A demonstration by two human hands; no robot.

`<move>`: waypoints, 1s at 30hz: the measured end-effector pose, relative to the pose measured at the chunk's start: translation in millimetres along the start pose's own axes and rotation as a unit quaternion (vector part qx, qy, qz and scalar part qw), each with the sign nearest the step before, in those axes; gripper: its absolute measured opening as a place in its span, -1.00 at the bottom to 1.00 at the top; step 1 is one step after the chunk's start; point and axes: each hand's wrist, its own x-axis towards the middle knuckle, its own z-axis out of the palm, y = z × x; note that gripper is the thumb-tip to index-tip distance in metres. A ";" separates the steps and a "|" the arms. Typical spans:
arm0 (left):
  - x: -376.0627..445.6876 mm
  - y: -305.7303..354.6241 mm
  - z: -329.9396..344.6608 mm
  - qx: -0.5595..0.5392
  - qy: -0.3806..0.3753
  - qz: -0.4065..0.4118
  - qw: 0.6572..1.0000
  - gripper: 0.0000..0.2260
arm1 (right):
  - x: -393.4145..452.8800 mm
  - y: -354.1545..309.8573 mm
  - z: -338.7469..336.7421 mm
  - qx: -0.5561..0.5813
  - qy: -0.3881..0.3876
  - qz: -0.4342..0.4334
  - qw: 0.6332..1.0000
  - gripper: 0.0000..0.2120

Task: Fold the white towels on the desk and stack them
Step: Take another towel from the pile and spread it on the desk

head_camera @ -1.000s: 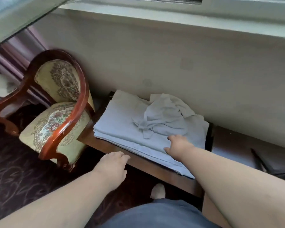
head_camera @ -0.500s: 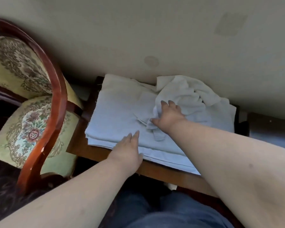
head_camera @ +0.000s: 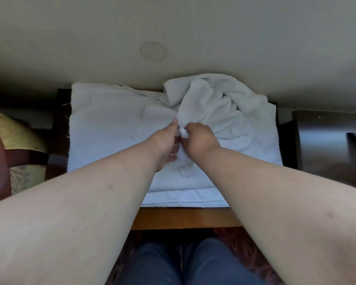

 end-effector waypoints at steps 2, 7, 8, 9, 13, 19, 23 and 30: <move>-7.2 10.3 -0.1 -0.036 -0.022 -0.036 0.998 -0.55 | -21.6 -5.1 -11.8 0.069 0.020 -0.032 0.997 -0.90; -57.0 44.5 4.6 -0.029 -0.050 -0.069 0.996 -0.35 | -103.0 -34.1 -54.4 0.027 0.012 -0.177 0.984 -0.64; -67.0 48.7 8.2 0.026 -0.039 -0.033 0.998 -0.48 | -118.5 -40.4 -64.7 0.008 0.019 -0.196 0.980 -0.63; -78.6 53.0 13.0 0.080 -0.027 0.009 0.996 -0.62 | -132.4 -43.6 -73.5 0.014 0.035 -0.217 0.975 -0.66; -130.8 77.0 32.8 0.188 0.034 0.092 0.977 -0.65 | -179.4 -48.2 -98.3 0.200 0.165 -0.140 0.956 -0.66; -209.1 103.8 79.5 0.040 -0.032 0.132 0.990 -0.82 | -207.2 -58.9 -164.2 0.639 0.153 0.181 0.732 -0.34; -250.2 108.6 106.2 0.022 -0.073 0.172 0.982 -0.71 | -212.1 -57.6 -201.3 0.816 0.107 0.098 0.559 -0.70; -292.3 103.8 149.8 0.347 0.084 0.446 0.821 -0.80 | -256.5 -27.0 -235.5 0.823 0.180 -0.035 0.537 -0.57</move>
